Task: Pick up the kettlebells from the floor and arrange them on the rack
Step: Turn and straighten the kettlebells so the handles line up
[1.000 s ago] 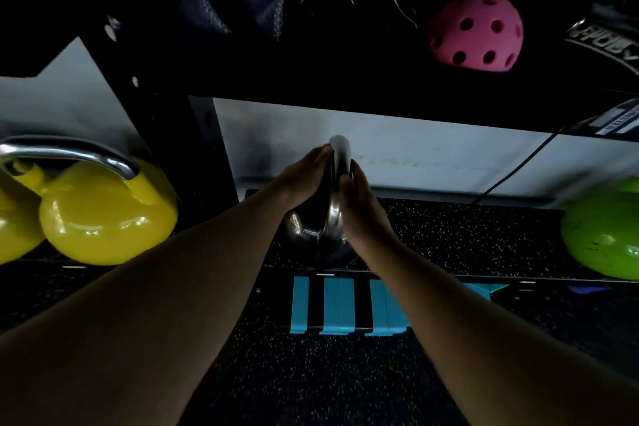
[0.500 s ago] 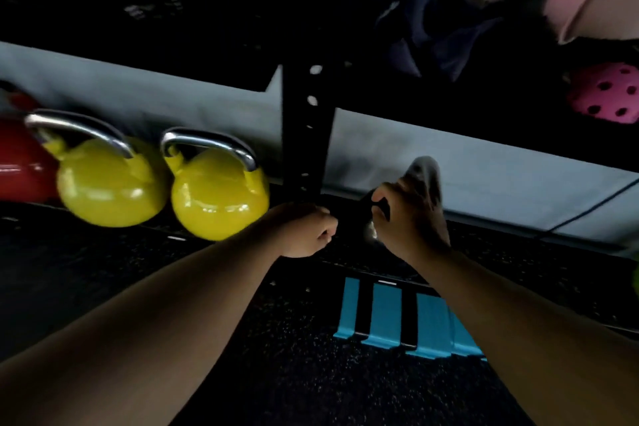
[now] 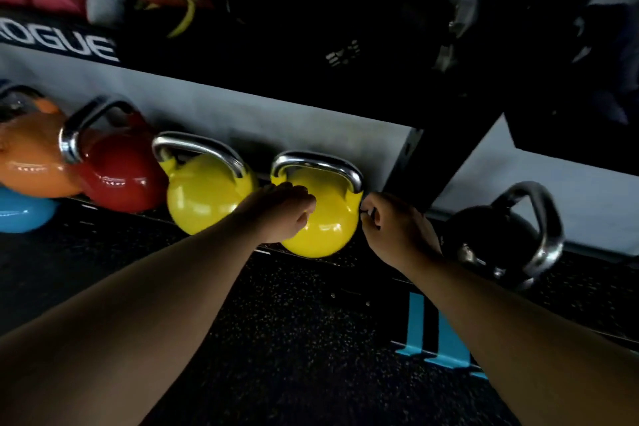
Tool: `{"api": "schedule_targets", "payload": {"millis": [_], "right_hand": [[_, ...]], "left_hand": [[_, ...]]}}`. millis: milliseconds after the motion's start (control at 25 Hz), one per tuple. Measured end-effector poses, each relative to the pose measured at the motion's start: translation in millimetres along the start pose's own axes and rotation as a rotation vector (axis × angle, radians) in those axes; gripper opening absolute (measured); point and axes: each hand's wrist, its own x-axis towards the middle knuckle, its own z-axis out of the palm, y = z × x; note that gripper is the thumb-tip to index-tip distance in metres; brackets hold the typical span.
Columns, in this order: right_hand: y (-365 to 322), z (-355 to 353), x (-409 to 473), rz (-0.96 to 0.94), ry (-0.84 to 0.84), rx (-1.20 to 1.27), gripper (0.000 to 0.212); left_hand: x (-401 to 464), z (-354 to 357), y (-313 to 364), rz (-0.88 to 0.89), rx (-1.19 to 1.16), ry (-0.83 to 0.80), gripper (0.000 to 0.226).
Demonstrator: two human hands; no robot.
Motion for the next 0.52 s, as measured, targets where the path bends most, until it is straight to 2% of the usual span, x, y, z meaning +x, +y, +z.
{"api": "schedule_targets", "payload": {"millis": [120, 240, 360, 520], "right_hand": [[-20.9, 15.9, 17.9, -0.021, 0.045, -0.008, 0.024], [-30.0, 29.5, 46.0, -0.015, 0.131, -0.046, 0.033], [-32.3, 43.7, 77.0, 0.076, 0.066, -0.008, 0.047], [-27.1, 57.9, 96.4, 0.103, -0.055, 0.12, 0.055]], "left_hand": [[6.4, -12.2, -20.4, -0.068, -0.021, 0.169, 0.02], [16.6, -10.7, -27.1, -0.266, -0.141, 0.308, 0.027], [27.4, 0.2, -22.0, -0.422, -0.249, 0.338, 0.043], [44.7, 10.6, -14.9, -0.711, -0.614, 0.276, 0.067]]}}
